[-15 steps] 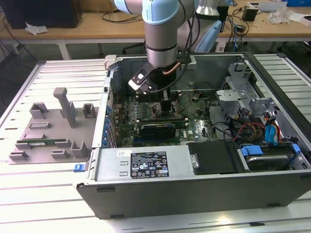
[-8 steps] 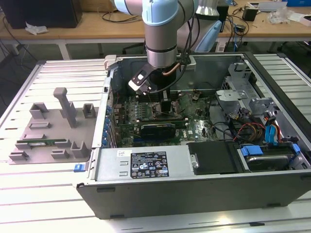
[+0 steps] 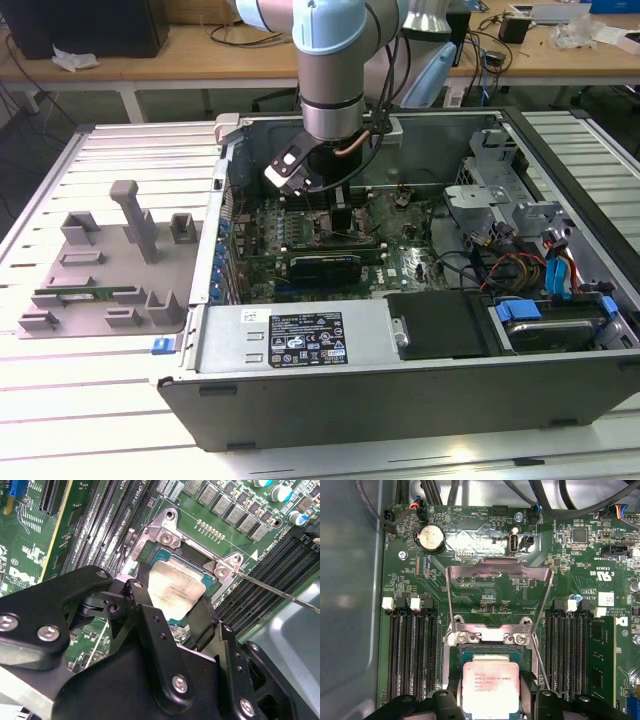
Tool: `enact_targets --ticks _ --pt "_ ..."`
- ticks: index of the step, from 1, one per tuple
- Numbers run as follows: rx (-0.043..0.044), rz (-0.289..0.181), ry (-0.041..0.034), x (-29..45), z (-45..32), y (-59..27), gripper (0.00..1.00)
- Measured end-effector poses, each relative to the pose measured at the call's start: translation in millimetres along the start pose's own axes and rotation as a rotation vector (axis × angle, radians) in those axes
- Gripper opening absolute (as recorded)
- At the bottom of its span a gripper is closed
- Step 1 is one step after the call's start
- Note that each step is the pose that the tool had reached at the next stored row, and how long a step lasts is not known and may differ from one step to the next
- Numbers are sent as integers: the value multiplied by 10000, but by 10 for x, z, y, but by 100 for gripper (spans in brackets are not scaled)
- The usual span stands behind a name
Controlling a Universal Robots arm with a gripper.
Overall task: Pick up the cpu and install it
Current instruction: 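Place the cpu into insertion slot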
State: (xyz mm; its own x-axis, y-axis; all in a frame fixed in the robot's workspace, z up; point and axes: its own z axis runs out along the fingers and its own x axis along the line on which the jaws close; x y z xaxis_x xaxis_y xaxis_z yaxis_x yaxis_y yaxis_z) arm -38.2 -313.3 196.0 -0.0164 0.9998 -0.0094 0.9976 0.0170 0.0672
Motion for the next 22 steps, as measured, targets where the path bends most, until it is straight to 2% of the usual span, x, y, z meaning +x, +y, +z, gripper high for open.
enact_targets --ticks 7,8,20,21,22 --pt "-4 3 7 1 2 1 56" --pt "-1 3 2 0 0 0 62" --pt "-2 3 1 0 -8 19 62" --pt "0 3 0 0 -8 19 60" --pt "0 2 -1 0 -9 19 54"
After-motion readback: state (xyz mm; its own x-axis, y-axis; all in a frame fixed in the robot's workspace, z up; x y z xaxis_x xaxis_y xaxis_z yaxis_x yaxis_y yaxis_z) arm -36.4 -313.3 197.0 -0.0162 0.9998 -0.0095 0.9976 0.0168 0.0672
